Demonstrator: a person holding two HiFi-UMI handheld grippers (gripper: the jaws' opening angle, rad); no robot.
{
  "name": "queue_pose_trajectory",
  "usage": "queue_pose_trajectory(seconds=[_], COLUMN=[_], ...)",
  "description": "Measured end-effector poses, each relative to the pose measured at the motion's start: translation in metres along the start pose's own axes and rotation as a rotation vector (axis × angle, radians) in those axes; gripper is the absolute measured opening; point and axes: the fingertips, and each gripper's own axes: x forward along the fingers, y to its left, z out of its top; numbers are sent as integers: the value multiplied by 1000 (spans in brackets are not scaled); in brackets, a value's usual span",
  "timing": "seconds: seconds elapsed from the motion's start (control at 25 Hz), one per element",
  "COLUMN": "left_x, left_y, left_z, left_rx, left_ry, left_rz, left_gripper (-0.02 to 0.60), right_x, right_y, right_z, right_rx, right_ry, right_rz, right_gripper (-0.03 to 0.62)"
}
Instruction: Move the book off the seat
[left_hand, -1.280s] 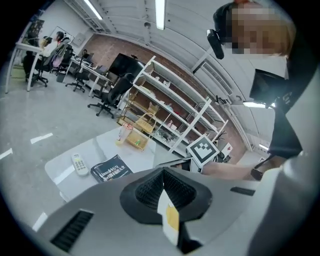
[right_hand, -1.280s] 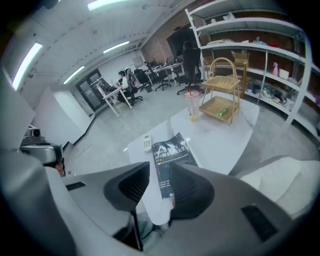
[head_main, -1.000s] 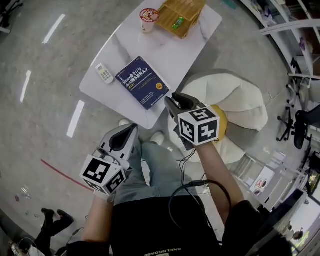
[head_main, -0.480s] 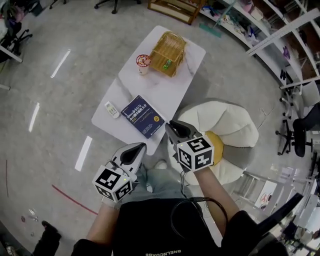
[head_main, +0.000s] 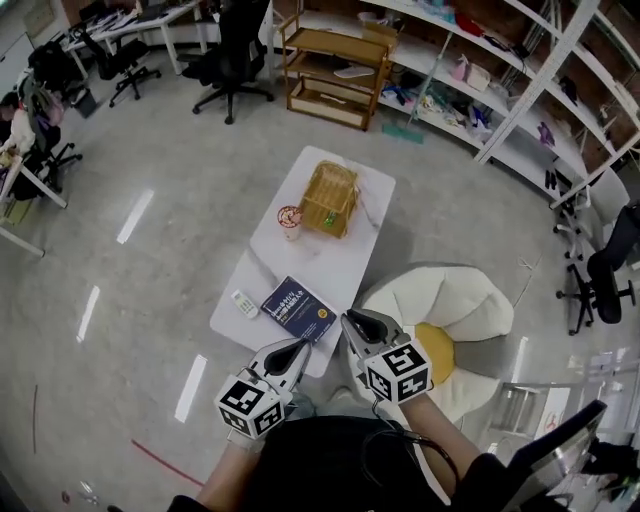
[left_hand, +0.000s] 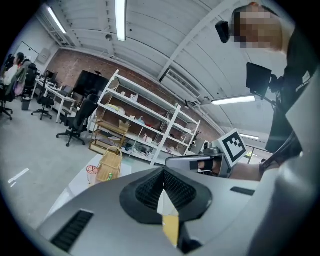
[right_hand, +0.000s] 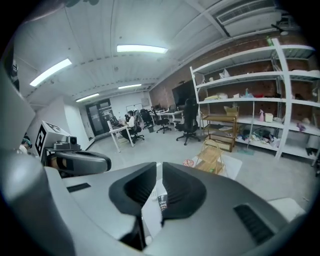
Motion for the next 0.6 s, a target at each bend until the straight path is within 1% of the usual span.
queue_pose_trajectory(seconds=[0.08,0.2,0.4,0.6], left_x=[1,9,19,22], left_y=[-2,-1,-15,-24], left_z=[20,37,55,69], left_rx=[22,67,106,129], left_ry=[-12,-19,-25,-25], left_rz=[-18,-47,-86,-124], left_gripper=[6,5,6,6], right_x=[-6,-11,-30,-45], right_y=[2,0,-2,-8], right_z=[23,45,66,83], right_rx=[-7,-16,-47,-38], right_ry=[-51,-127,-212,-287], right_rz=[-8,-27,-49,-74], right_gripper=[48,46,46,46])
